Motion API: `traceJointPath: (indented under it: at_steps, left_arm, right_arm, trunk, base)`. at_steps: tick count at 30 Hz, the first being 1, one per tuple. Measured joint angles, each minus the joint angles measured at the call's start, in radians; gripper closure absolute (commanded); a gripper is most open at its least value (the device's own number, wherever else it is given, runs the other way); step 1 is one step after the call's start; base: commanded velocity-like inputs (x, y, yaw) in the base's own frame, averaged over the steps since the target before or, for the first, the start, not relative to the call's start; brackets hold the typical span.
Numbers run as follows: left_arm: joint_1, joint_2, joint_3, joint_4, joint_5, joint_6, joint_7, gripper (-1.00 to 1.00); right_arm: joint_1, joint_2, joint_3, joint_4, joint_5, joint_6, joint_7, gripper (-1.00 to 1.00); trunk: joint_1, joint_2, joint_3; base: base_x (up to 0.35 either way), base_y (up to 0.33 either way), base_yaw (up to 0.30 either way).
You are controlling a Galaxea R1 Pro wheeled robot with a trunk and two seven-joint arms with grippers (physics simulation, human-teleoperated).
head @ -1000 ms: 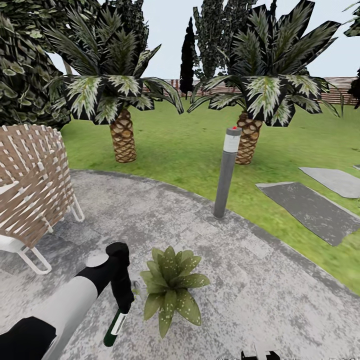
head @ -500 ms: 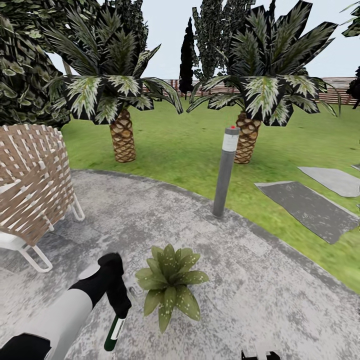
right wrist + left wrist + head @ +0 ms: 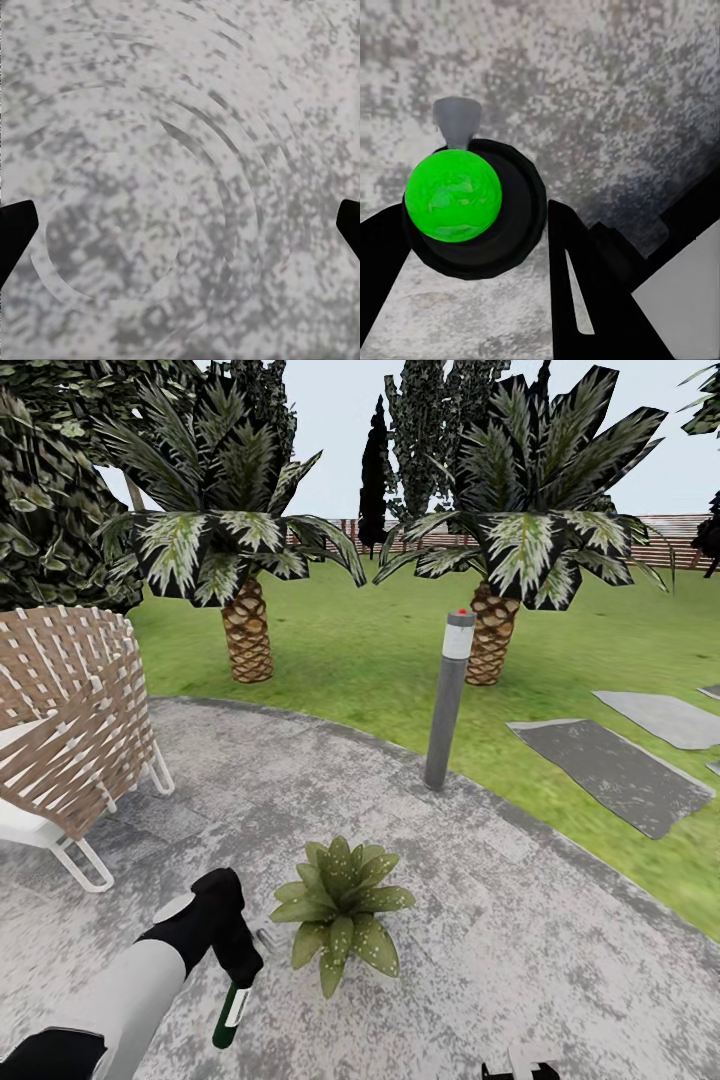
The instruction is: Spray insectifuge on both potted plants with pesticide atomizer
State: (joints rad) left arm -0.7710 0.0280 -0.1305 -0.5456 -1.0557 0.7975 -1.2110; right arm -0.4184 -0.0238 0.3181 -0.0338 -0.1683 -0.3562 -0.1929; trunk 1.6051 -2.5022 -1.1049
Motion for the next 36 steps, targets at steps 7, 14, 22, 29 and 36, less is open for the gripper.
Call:
traceJointPath:
  at_steps: [7,14,22,29,36]
  left_arm:
    - [0.066,-0.022,0.009,0.101,0.186,-0.174,0.282,1.00]
    - [0.067,0.004,0.009,0.098,0.200,-0.179,0.308,1.00]
    - [0.067,0.007,0.025,0.098,0.201,-0.179,0.315,1.00]
    - [0.067,0.007,0.026,0.092,0.200,-0.178,0.314,1.00]
    - [0.067,0.009,0.027,0.091,0.200,-0.179,0.314,1.00]
  right_arm:
    - [0.000,0.004,0.000,-0.001,-0.001,-0.001,-0.003,-1.00]
    - [0.000,0.004,0.000,-0.001,-0.002,-0.002,-0.003,-1.00]
    - [0.000,0.005,-0.001,-0.002,-0.002,-0.002,-0.003,-1.00]
    - [0.000,0.005,-0.001,-0.002,-0.002,-0.001,-0.003,-1.00]
    - [0.000,0.005,-0.001,-0.002,-0.002,-0.002,-0.003,-1.00]
  trunk:
    - [0.000,0.000,0.000]
    - [0.000,0.000,0.000]
    - [0.000,0.000,0.000]
    - [0.000,0.000,0.000]
    - [0.000,0.000,0.000]
  base:
    - [0.000,0.000,-0.001]
    - [0.000,0.000,-0.225]
    - [-0.004,0.001,-0.299]
    - [-0.038,0.178,-0.107]
    - [-0.019,0.034,-0.001]
